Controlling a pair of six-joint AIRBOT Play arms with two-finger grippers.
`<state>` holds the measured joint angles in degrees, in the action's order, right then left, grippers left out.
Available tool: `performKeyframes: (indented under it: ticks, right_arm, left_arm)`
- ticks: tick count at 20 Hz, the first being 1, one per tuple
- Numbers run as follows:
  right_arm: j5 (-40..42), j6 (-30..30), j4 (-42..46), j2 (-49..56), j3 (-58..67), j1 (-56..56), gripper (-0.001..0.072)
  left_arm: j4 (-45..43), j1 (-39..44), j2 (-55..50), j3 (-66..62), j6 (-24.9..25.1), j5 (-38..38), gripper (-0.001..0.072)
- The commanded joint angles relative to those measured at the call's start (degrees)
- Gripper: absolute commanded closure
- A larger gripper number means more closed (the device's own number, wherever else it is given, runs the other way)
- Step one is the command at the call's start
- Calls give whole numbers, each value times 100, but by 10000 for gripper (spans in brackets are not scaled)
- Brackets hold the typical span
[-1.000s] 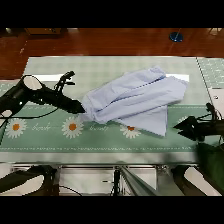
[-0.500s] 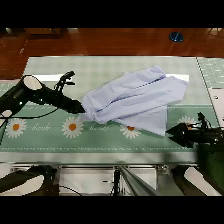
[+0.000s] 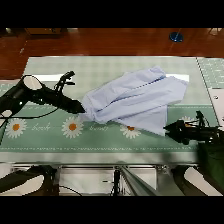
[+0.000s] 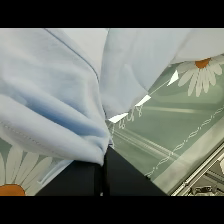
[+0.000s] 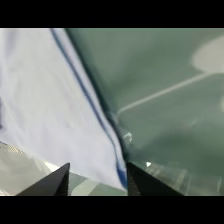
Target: Fold the shirts.
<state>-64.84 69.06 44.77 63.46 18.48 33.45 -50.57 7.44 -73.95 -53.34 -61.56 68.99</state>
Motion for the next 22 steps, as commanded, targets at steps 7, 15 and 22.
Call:
performKeyframes:
  ticks: [7, 15, 22]
  right_arm:
    - [260, -433, -1453, 46, 553, -1493, 690]
    - [874, -66, -1628, -2159, 4769, -1419, 691]
    - [1126, 1620, 168, -2245, 8585, -857, 691]
  left_arm:
    - [2, -111, 76, -162, -26, 0, 686]
    - [286, -1062, 1725, -3410, -546, -892, 686]
    - [157, -1290, 3346, -5106, -621, -2618, 687]
